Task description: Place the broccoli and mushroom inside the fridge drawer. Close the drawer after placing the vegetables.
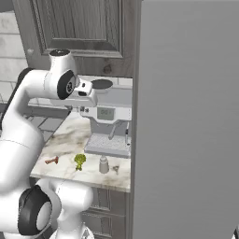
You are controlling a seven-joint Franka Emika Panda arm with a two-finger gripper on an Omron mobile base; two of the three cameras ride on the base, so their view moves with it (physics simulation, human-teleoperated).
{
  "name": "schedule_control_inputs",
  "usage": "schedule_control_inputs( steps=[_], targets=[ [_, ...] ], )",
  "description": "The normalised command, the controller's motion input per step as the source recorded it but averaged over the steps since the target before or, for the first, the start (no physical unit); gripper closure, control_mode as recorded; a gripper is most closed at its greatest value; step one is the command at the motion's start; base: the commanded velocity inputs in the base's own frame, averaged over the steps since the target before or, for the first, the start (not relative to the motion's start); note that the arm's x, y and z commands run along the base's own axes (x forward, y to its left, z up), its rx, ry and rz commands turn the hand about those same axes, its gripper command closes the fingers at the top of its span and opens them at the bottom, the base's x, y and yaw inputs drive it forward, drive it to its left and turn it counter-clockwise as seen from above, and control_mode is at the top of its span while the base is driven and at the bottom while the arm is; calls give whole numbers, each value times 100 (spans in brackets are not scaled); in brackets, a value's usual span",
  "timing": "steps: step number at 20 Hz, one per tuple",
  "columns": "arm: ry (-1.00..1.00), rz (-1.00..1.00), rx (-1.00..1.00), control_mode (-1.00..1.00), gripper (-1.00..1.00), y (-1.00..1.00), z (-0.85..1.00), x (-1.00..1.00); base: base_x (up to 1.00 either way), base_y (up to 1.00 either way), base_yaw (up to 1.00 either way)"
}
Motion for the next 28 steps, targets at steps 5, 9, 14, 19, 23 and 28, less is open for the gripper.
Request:
schedule_control_inputs(
  steps=[5,9,14,19,23,28],
  targets=[
    [4,0,1,-100,-100,20,-16,-24,0,0,0],
    [21,0,8,-100,-100,79,-86,-33,0,0,0],
    [22,-2,1,-100,-100,89,-88,15,0,0,0],
    [29,-1,0,-100,-100,22,-72,26,0,0,0],
    [10,-1,0,-100,-100,-3,-50,22,0,0,0],
    [0,0,0,-100,-100,-23,-46,0,0,0,0]
  ],
)
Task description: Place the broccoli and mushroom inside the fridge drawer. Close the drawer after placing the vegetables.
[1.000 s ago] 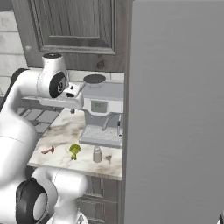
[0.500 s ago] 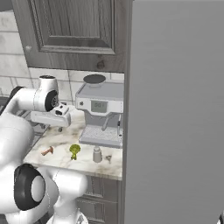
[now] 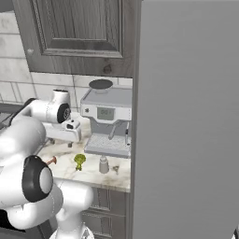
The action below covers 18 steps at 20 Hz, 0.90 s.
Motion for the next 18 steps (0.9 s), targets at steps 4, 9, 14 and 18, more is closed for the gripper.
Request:
schedule_control_inputs(
  steps=[4,9,14,18],
  targets=[
    [0,0,0,-100,-100,-52,-23,0,0,0,0],
    [-1,0,0,-100,-100,-43,-31,0,0,0,0],
    [-4,0,0,-100,-100,-18,-23,0,0,0,0],
    [0,0,-1,-100,-100,-2,-6,0,0,0,0]
  ],
)
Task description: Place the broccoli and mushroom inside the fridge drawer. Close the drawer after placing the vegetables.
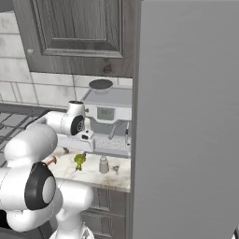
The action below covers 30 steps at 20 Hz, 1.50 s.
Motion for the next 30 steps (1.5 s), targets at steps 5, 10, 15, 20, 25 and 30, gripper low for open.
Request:
schedule_control_inputs(
  steps=[5,10,15,20,25,30],
  targets=[
    [0,0,0,-100,-100,0,-11,5,0,0,0],
    [0,0,-1,-100,-100,-5,-33,4,0,0,0],
    [0,0,-3,-100,-100,-7,-28,15,0,0,0],
    [-1,0,-5,-100,-100,0,-32,8,0,0,0],
    [-2,0,-1,-100,-100,0,-25,11,0,0,0],
    [0,0,0,-100,-100,0,-25,23,0,0,0]
  ],
)
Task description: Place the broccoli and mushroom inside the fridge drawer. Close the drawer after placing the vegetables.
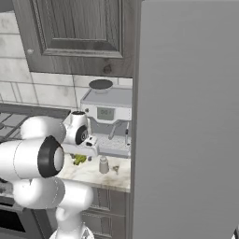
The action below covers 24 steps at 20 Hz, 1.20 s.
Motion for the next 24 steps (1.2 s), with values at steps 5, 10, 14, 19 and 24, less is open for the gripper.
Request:
schedule_control_inputs(
  steps=[5,10,14,19,24],
  targets=[
    [-9,0,1,-100,-100,0,-32,-43,0,0,0],
    [-15,0,0,-100,-100,0,-19,-59,0,0,0],
    [-12,0,0,-100,-100,0,-19,-28,0,0,0],
    [-4,0,0,-100,100,0,-41,0,0,0,0],
    [0,1,0,-100,100,0,-35,0,0,0,0]
  ],
)
